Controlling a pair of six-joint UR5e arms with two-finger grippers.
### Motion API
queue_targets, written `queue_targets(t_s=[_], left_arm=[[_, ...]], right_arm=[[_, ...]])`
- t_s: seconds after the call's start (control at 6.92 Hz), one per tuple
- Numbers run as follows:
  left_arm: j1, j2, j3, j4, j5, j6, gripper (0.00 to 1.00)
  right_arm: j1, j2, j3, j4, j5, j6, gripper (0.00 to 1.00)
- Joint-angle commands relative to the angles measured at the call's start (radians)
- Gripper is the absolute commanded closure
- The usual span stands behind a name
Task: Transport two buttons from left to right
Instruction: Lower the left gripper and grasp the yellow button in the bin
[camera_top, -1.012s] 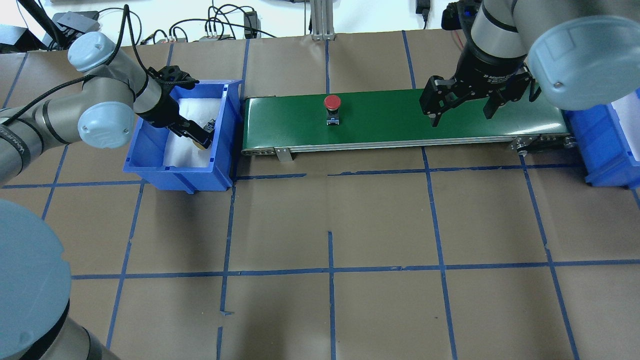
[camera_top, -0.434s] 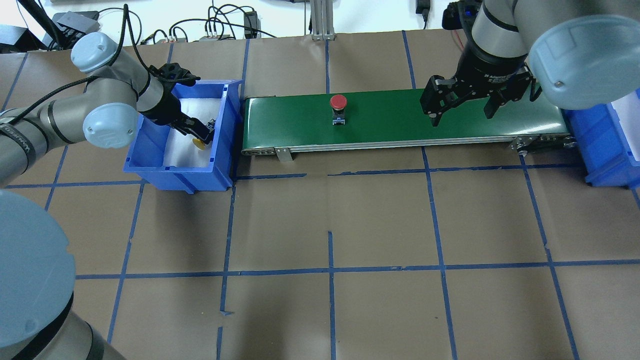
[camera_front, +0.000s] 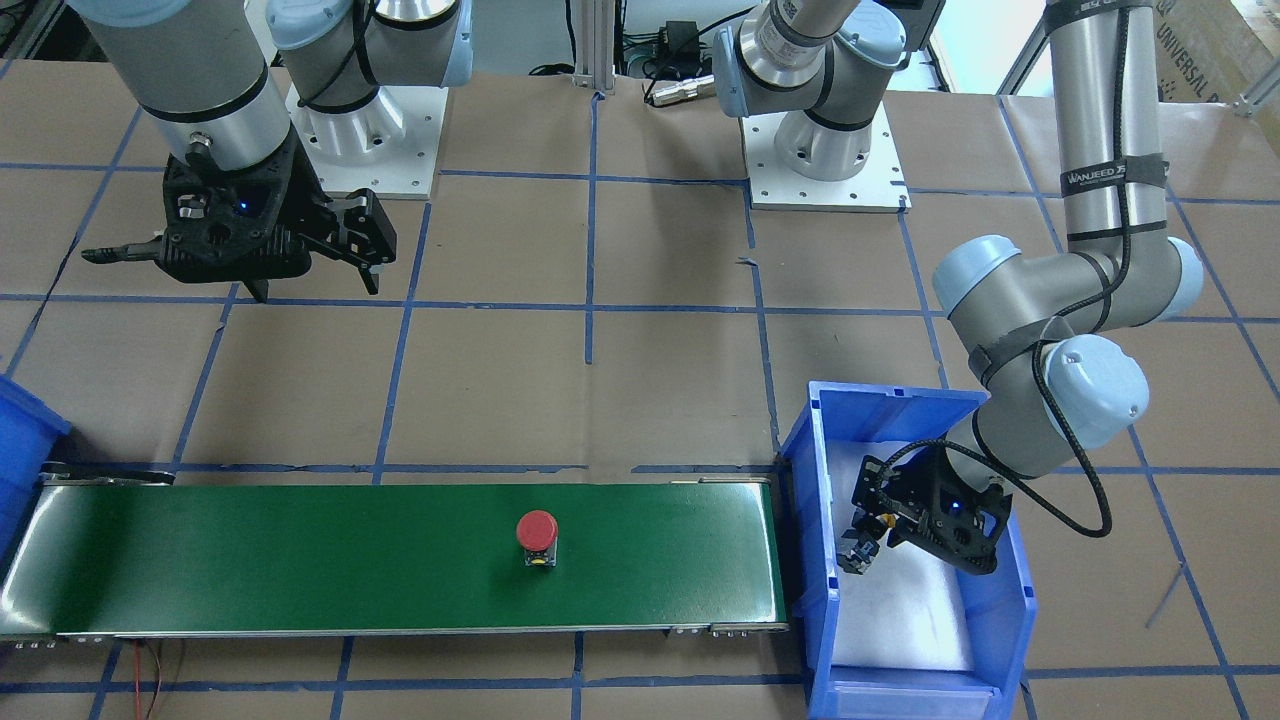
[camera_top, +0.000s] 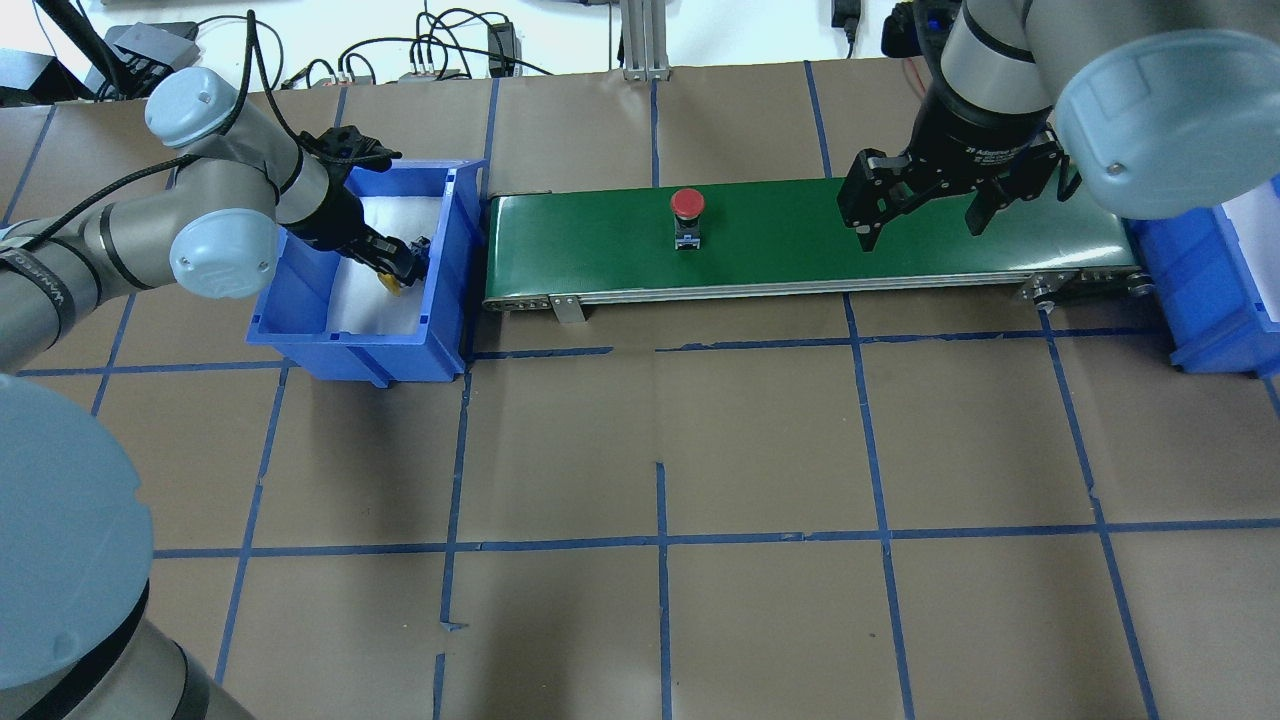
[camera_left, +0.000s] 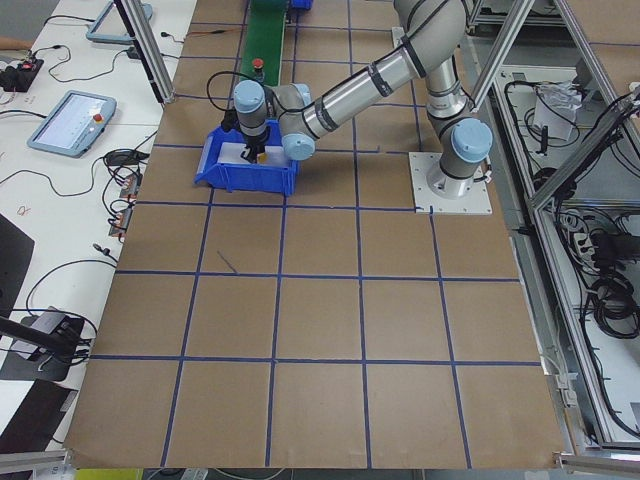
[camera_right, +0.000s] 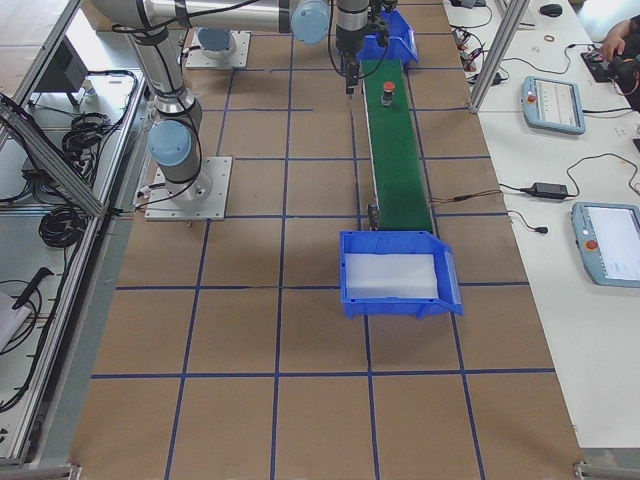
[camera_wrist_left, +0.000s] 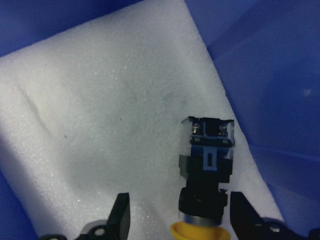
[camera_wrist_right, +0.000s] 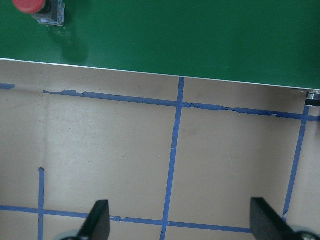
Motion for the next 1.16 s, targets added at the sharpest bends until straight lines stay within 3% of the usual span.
queue_targets(t_s=[0.0,0.72,1.01], left_arm=[[-0.004,0.009,0.004,-0.003,-0.019,-0.007,0.64],[-0.004,0.058,0.009,-0.017,0.004,-0.034,0.64],[-0.004,0.107,0.010,-0.072,0.085,-0.073,0.64]], right_arm=[[-0.002,0.000,-0.001,-0.001,-0.001,0.001,0.00],[0.006,0.000,0.007,-0.012,0.010,-0.019,0.00],[0.001,0.000,0.011,-0.010,0.003,-0.024,0.00]])
